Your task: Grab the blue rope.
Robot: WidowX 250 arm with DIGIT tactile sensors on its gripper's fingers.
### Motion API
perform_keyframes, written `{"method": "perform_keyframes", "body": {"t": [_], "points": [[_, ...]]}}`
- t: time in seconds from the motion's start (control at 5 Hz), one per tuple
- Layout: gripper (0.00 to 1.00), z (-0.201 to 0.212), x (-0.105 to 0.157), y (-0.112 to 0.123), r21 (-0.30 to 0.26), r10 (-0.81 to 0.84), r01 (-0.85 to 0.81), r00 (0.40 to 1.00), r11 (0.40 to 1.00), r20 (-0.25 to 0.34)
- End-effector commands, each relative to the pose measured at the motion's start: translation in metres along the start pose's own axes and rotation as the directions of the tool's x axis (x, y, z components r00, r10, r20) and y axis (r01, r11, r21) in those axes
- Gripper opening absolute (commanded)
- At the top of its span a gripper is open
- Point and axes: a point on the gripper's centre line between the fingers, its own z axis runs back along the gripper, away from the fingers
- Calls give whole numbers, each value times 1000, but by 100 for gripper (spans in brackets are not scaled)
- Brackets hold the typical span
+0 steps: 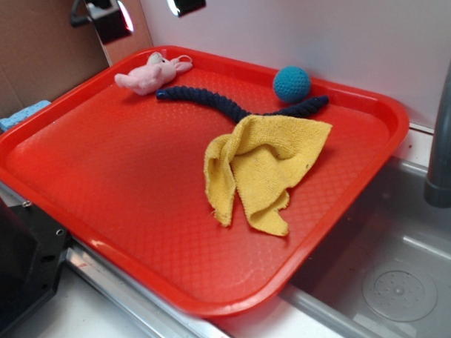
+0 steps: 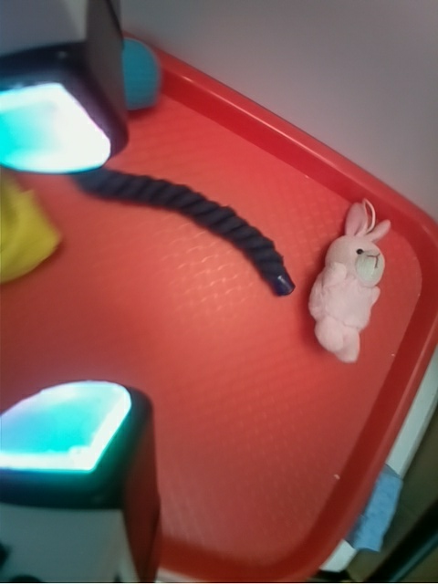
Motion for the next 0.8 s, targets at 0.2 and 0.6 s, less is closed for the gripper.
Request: {"method": "perform_keyframes", "body": {"t": [0.2, 0.6], "points": [[100, -68, 15, -31, -6, 100, -100, 993, 995, 55], [100, -102, 8, -37, 40, 50, -52, 997, 998, 53]]}}
